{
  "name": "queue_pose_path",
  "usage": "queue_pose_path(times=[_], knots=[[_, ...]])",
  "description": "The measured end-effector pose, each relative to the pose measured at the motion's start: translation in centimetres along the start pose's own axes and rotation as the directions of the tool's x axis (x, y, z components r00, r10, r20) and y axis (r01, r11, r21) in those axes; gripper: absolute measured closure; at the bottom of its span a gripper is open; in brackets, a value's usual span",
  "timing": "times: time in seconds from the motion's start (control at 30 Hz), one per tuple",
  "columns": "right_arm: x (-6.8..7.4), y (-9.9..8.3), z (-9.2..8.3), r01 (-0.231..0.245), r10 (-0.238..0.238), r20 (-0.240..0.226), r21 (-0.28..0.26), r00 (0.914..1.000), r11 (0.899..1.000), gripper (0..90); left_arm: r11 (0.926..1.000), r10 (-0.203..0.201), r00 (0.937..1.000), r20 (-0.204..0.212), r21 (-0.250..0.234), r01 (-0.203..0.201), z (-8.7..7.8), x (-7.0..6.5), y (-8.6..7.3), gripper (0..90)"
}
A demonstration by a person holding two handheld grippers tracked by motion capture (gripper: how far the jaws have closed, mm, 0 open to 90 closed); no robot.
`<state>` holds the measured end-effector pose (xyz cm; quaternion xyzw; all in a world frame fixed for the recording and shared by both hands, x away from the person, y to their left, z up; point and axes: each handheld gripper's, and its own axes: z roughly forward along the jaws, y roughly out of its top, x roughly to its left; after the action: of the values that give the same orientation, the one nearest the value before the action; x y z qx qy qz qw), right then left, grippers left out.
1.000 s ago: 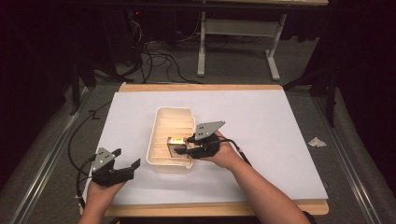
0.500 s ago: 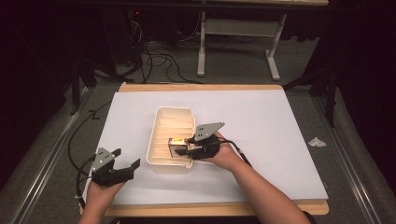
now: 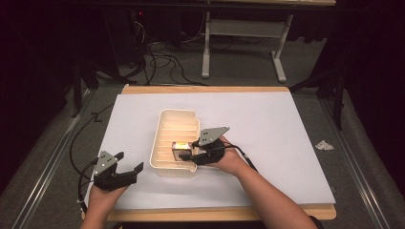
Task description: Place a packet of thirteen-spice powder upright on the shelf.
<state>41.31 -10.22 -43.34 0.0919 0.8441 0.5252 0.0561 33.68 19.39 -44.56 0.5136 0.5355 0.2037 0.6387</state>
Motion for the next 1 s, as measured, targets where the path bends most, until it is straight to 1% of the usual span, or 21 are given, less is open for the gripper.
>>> queue_pose_path(times=[0.03,0.07,0.2,0.33,0.4,0.57,0.73,0.77,0.87,0.9,0.93,1.0], knots=[[0.1,0.1,-0.1,-0.003,0.003,0.005,0.001,1.0,1.0,53.8,1.0,0.0,1.0,0.0,0.001,0.0,0.0,0.0,0.0,15.5],[0.1,0.1,-0.1,-0.003,0.003,0.005,0.001,1.0,1.0,53.8,1.0,0.0,1.0,0.0,0.001,0.0,0.0,0.0,0.0,15.5],[0.1,0.3,-0.2,-0.017,0.017,0.02,-0.009,0.9997,1.0,45.1,1.0,0.0,1.0,0.001,-0.001,0.0,0.0,0.0,0.0,15.5],[0.2,0.4,-0.5,-0.028,0.028,0.025,-0.018,0.9993,0.999,42.3,1.0,0.001,1.0,0.002,0.0,-0.001,0.0,0.0,0.0,15.5],[0.2,0.5,-0.7,-0.032,0.033,0.037,-0.017,0.9988,0.999,38.2,1.0,0.001,1.0,0.002,0.0,-0.001,0.0,-0.1,0.0,15.5],[0.4,0.7,-1.2,-0.044,0.045,0.061,-0.019,0.9972,0.999,33.0,1.0,0.0,1.0,0.001,-0.001,0.0,0.0,0.0,0.0,15.5],[0.4,0.6,-1.6,-0.045,0.046,0.076,-0.018,0.9961,0.999,30.7,1.0,-0.001,1.0,0.001,-0.002,0.002,0.0,0.0,0.0,15.5],[0.5,0.5,-1.9,-0.051,0.052,0.086,-0.009,0.995,0.999,29.6,1.0,-0.001,1.0,0.001,-0.002,0.001,0.0,0.0,0.0,15.5],[0.5,0.4,-2.2,-0.05,0.051,0.095,-0.009,0.9942,0.999,29.5,1.0,-0.002,1.0,0.001,-0.002,0.002,0.0,0.0,0.0,15.5],[0.6,0.2,-2.7,-0.055,0.056,0.104,-0.008,0.993,0.998,29.3,1.0,-0.002,1.0,0.001,-0.003,0.002,0.0,0.0,0.0,15.5],[0.6,0.2,-2.7,-0.055,0.056,0.104,-0.008,0.993,0.998,29.3,1.0,-0.002,1.0,0.001,-0.003,0.002,0.0,0.0,0.0,15.5],[0.7,-0.1,-3.5,-0.061,0.062,0.125,-0.006,0.9903,0.998,28.9,1.0,-0.002,1.0,0.0,-0.003,0.002,0.0,0.0,0.1,15.5]])
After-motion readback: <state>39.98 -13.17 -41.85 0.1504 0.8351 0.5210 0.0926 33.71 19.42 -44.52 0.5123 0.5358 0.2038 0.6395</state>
